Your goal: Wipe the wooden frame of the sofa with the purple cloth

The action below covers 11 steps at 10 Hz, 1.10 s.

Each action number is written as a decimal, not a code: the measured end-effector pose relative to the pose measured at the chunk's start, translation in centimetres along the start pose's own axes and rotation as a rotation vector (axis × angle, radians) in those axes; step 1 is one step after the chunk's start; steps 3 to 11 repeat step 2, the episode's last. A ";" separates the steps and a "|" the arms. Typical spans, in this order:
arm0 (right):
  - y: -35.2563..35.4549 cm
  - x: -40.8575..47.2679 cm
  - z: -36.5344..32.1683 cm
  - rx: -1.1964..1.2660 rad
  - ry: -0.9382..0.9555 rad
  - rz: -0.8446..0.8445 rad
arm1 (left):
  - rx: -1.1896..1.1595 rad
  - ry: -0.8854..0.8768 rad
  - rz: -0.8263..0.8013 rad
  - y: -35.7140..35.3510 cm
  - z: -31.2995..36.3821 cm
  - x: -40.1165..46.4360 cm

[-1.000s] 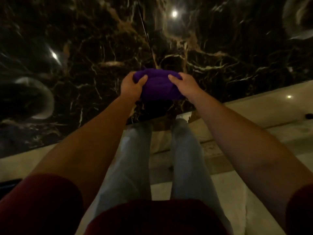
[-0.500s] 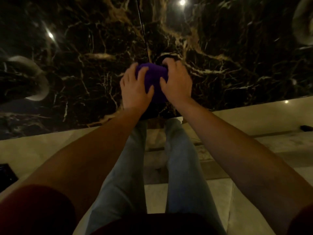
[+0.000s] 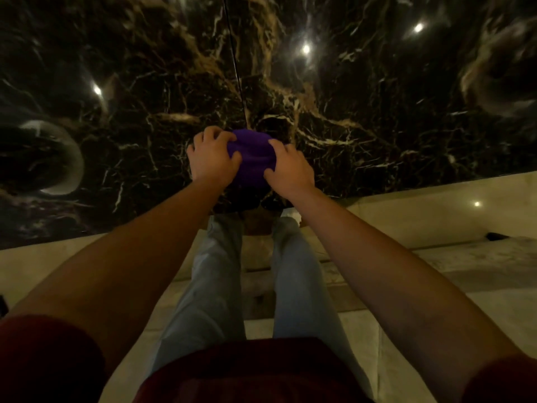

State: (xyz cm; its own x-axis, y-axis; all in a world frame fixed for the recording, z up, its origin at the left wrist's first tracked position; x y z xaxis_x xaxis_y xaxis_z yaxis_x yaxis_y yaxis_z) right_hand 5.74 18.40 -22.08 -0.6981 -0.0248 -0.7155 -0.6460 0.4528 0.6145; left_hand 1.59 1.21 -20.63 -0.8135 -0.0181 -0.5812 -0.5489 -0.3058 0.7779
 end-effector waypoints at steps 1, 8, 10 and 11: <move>3.8 -2.9 0.0 0.062 0.013 0.061 | -0.077 0.029 0.071 3.3 0.6 -2.7; 7.6 -6.6 0.4 0.107 0.013 0.134 | -0.193 0.014 0.139 6.9 2.0 -5.7; 7.6 -6.6 0.4 0.107 0.013 0.134 | -0.193 0.014 0.139 6.9 2.0 -5.7; 7.6 -6.6 0.4 0.107 0.013 0.134 | -0.193 0.014 0.139 6.9 2.0 -5.7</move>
Point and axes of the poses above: each hand's wrist, its own x-axis towards the middle knuckle, its own y-axis out of the back of the hand, z = x × y, the point moved 4 cm from there along x, towards the middle knuckle, and after that the axes turned 5 degrees about -x, right-handed, at the moved point
